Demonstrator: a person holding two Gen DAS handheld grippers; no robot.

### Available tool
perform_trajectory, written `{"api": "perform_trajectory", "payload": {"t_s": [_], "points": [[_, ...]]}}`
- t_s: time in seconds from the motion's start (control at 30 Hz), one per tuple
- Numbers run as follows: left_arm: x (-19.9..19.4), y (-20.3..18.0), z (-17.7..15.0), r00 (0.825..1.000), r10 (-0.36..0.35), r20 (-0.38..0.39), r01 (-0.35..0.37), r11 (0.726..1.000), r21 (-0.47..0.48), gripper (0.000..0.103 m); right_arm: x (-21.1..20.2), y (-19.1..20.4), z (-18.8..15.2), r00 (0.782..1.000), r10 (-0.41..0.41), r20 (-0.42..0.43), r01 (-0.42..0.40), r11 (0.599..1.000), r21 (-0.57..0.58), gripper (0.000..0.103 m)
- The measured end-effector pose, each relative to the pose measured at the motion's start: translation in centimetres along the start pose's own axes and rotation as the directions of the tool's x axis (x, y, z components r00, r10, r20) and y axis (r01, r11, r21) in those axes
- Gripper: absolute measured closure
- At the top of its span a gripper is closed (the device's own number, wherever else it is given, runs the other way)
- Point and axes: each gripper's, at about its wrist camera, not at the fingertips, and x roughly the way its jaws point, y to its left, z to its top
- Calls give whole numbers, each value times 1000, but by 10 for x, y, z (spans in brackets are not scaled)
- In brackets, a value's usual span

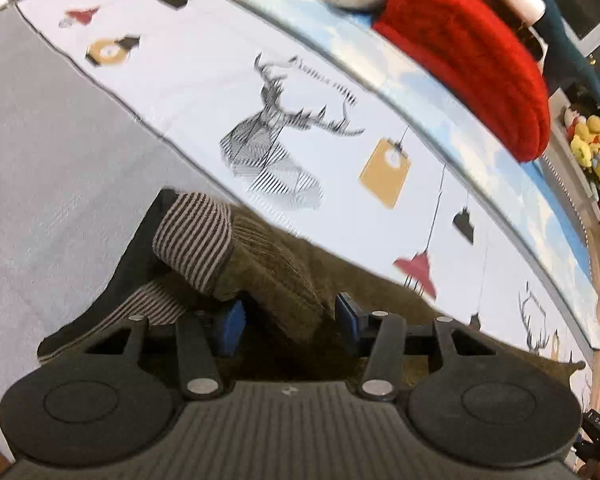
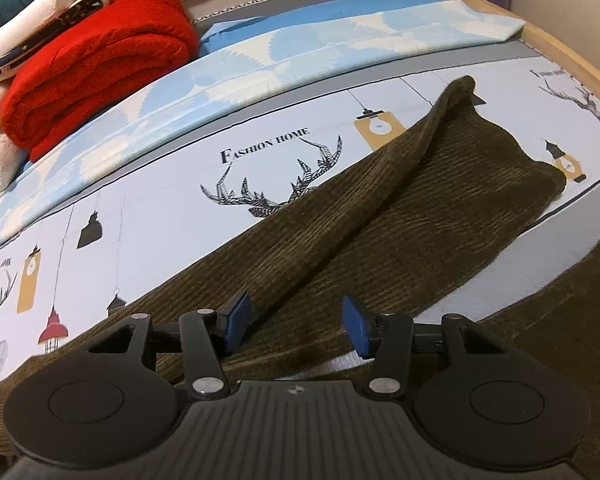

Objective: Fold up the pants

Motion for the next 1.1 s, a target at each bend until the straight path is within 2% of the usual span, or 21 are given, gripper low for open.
{"api": "perform_trajectory", "payload": {"t_s": [0.1, 0.23, 0.27, 0.3, 0.33, 0.43, 0.7, 0.83, 0.97, 1.0, 1.03, 1.07, 1.1], "points": [[12, 2, 1, 999, -17, -44, 14, 997, -71, 41, 7, -6, 5, 1000, -3, -3, 3, 999, 51, 50], [22, 11, 2, 995, -21, -103, 6, 990, -144, 42, 18, -19, 13, 1000, -7, 7, 6, 990, 139, 50], [22, 12, 4, 994, -17, -104, 3, 990, -139, 43, 21, -26, 17, 1000, -3, 15, 0, 984, 178, 50], [22, 10, 6, 995, -2, -102, -10, 993, -117, 49, 23, -33, 19, 1000, 4, 23, -9, 977, 214, 49], [21, 8, 7, 995, 21, -95, -29, 996, -83, 65, 26, -41, 21, 999, 13, 31, -20, 968, 251, 49], [21, 6, 9, 996, 44, -80, -47, 999, -28, 79, 38, -64, 28, 998, 36, 48, -50, 938, 342, 49], [19, 2, 10, 997, 44, -71, -43, 999, 11, 80, 81, -100, 38, 994, 70, 80, -98, 903, 419, 49], [19, 4, 11, 996, 38, -77, -36, 999, 16, 80, 98, -99, 41, 988, 121, 92, -150, 889, 432, 49], [17, 3, 12, 996, 32, -79, -30, 999, 32, 80, 118, -88, 42, 992, 110, 53, -123, 901, 416, 49], [16, 2, 12, 997, 30, -78, -27, 999, 37, 80, 119, -85, 42, 993, 99, 59, -115, 908, 403, 52], [15, 2, 13, 997, 28, -76, -25, 999, 42, 81, 119, -83, 43, 994, 89, 65, -108, 914, 391, 69], [13, 1, 13, 997, 26, -75, -22, 999, 49, 82, 118, -81, 45, 994, 92, 67, -111, 917, 382, 96], [12, 0, 13, 997, 24, -73, -20, 998, 54, 83, 115, -81, 46, 993, 97, 71, -117, 916, 383, 99]]}}
